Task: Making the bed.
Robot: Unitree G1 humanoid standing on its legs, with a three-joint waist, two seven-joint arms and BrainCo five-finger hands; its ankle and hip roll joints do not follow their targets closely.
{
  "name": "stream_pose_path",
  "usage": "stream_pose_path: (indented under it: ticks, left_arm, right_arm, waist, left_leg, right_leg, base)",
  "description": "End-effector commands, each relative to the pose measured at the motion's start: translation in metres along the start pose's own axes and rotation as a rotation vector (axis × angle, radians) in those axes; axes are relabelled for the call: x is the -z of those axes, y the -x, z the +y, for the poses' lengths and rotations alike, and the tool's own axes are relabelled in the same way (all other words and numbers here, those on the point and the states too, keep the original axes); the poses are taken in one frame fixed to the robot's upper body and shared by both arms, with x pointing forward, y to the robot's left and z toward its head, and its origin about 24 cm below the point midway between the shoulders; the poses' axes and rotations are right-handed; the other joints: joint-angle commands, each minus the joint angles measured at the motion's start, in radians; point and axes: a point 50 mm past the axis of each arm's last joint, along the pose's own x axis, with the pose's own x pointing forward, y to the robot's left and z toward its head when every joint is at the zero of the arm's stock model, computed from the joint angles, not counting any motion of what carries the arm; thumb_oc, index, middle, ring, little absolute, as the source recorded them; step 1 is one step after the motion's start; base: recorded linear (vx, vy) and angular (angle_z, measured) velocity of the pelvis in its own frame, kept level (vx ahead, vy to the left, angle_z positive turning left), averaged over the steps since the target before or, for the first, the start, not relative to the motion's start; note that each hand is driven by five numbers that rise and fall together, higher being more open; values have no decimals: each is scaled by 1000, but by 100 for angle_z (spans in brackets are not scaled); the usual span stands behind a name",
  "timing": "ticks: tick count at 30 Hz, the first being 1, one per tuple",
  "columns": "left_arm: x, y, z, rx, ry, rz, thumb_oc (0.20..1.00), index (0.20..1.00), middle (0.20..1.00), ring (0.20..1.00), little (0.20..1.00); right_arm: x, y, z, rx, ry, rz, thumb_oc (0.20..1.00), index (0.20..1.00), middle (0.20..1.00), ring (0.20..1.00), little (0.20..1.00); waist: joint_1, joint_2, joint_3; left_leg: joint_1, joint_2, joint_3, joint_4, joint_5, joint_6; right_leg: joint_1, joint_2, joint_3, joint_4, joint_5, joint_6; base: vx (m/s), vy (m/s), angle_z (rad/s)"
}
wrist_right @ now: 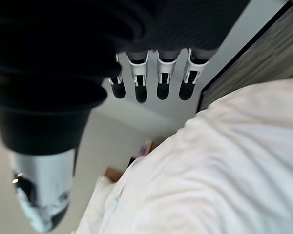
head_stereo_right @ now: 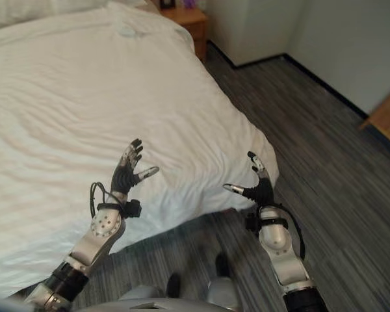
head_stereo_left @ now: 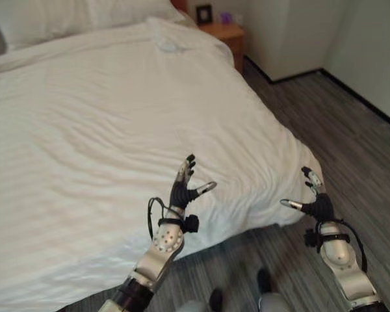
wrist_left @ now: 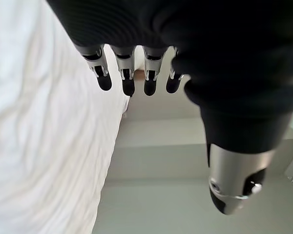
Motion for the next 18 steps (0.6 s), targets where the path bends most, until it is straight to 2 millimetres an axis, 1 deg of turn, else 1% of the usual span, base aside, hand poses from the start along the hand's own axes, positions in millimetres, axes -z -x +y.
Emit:
stream_pose_path:
  ticks: [1, 2, 3, 4, 5, 6, 7, 8, 9, 10, 11, 13, 14, 15, 16, 17, 18]
  left_arm:
    - [-25, -10, 0, -8, 6, -129, 1000, 1000, 1000, 1000, 1000]
    - [-25, -10, 1, -22, 14, -128, 1000, 1000, 1000, 1000, 1000]
    - [-25, -10, 1, -31, 27, -125, 1000, 1000, 1000, 1000, 1000]
    - [-25, -10, 1, -30, 27, -125, 1000, 1000, 1000, 1000, 1000]
    - [-26, -8, 1, -38, 56, -123, 1000, 1000, 1000, 1000, 1000]
    - [-26, -8, 1, -37, 56, -123, 1000, 1000, 1000, 1000, 1000]
    - [-27, -6, 2, -37, 61, -125, 1000, 1000, 1000, 1000, 1000]
    - [-26, -5, 4, -65, 75, -124, 1000, 1000, 1000, 1000, 1000]
    - [-26, -5, 4, -65, 75, -124, 1000, 1000, 1000, 1000, 1000]
    - [-27, -6, 3, -74, 79, -133, 1000, 1000, 1000, 1000, 1000]
    - [-27, -7, 3, -74, 80, -134, 1000, 1000, 1000, 1000, 1000]
    - [-30, -11, -1, -88, 92, -148, 1000, 1000, 1000, 1000, 1000]
    - [-31, -12, -5, -87, 101, -154, 1000, 1000, 1000, 1000, 1000]
    - [-31, -13, -7, -90, 107, -153, 1000, 1000, 1000, 1000, 1000]
    - [-33, -15, -10, -87, 114, -160, 1000, 1000, 1000, 1000, 1000]
    - [-35, -17, -13, -82, 118, -169, 1000, 1000, 1000, 1000, 1000]
    - [-36, -17, -14, -85, 136, -173, 1000, 1000, 1000, 1000, 1000]
  right_arm:
    - [-46, -15, -10, 18, 42, -243, 1000, 1000, 1000, 1000, 1000]
    - [-50, -17, -7, 18, 48, -263, 1000, 1000, 1000, 1000, 1000]
    - [-53, -18, -3, 12, 49, -277, 1000, 1000, 1000, 1000, 1000]
    - [-53, -18, -3, 12, 49, -278, 1000, 1000, 1000, 1000, 1000]
    - [-56, -17, 7, -10, 45, -284, 1000, 1000, 1000, 1000, 1000]
    - [-56, -17, 7, -10, 45, -284, 1000, 1000, 1000, 1000, 1000]
    - [-57, -16, 11, -31, 43, -285, 1000, 1000, 1000, 1000, 1000]
    - [-60, -16, 16, -60, 58, -302, 1000, 1000, 1000, 1000, 1000]
    - [-60, -16, 16, -60, 59, -302, 1000, 1000, 1000, 1000, 1000]
    - [-67, -16, 19, -82, 73, -337, 1000, 1000, 1000, 1000, 1000]
    - [-67, -16, 19, -82, 73, -337, 1000, 1000, 1000, 1000, 1000]
    - [-71, -17, 18, -83, 73, -356, 1000, 1000, 1000, 1000, 1000]
    - [-77, -16, 17, -81, 71, -385, 1000, 1000, 1000, 1000, 1000]
    - [-79, -16, 16, -72, 78, -398, 1000, 1000, 1000, 1000, 1000]
    - [-80, -16, 16, -68, 75, -403, 1000, 1000, 1000, 1000, 1000]
    - [-79, -16, 14, -54, 71, -400, 1000, 1000, 1000, 1000, 1000]
    - [-77, -15, 13, -46, 70, -389, 1000, 1000, 1000, 1000, 1000]
  waist:
    - [23, 7, 19]
    - [43, 6, 21]
    - [69, 3, 16]
    - [69, 4, 15]
    - [111, -14, 2]
    - [114, -12, 3]
    - [128, -25, -5]
    - [149, -34, -16]
    - [153, -33, -16]
    - [147, -37, -4]
    - [148, -36, -4]
    - [142, -28, 10]
    - [134, -27, 28]
    - [133, -26, 41]
    - [143, -18, 61]
    - [153, -14, 82]
    - [155, -14, 94]
  left_leg:
    - [49, 62, 7, -100, -24, -31]
    - [44, 65, 44, -97, -26, -31]
    - [34, 68, 82, -93, -29, -32]
    - [32, 70, 83, -93, -27, -33]
    - [20, 67, 153, -93, -33, -31]
    - [24, 69, 156, -94, -33, -32]
    - [12, 67, 182, -91, -26, -34]
    - [-9, 76, 233, -65, -24, -39]
    - [-8, 78, 237, -63, -26, -40]
    - [-28, 91, 254, -14, -33, -49]
    - [-29, 93, 255, -11, -35, -49]
    - [-37, 109, 268, 38, -45, -58]
    - [-54, 132, 274, 103, -46, -67]
    - [-65, 146, 268, 142, -41, -78]
    - [-103, 169, 233, 210, 22, -106]
    - [-145, 164, 167, 262, 70, -132]
    - [-156, 144, 101, 274, 63, -140]
  right_leg:
    - [105, 2, -50, 366, -407, 1]
    - [124, -20, -114, 400, -444, -9]
    - [158, -50, -185, 392, -473, -19]
    - [157, -47, -186, 387, -469, -20]
    - [242, -80, -277, 274, -473, -16]
    - [248, -75, -275, 266, -468, -17]
    - [274, -63, -282, 181, -466, -16]
    - [306, -28, -261, 46, -450, -16]
    - [308, -25, -258, 39, -446, -17]
    - [325, 0, -212, -31, -432, -23]
    - [326, 2, -210, -33, -431, -23]
    - [354, 19, -169, -93, -409, -30]
    - [391, 38, -143, -147, -403, -45]
    - [411, 49, -128, -176, -402, -55]
    - [422, 63, -111, -192, -396, -71]
    - [424, 71, -103, -194, -389, -84]
    - [424, 70, -99, -194, -387, -86]
  base:
    - [-202, 127, -79]
    - [-247, 126, -121]
    - [-116, 25, -127]
    - [-162, -15, -183]
    - [-106, -14, -156]
    - [-153, -47, -165]
    - [-140, -88, -166]
    - [-142, -89, -148]
    - [-155, -143, -177]
    - [-67, -88, -134]
    - [-99, -122, -147]
    - [-76, -97, -114]
    - [-91, -150, -104]
    - [-118, -179, -80]
    - [-145, -154, -61]
    - [-140, -132, -40]
    - [-97, -93, -36]
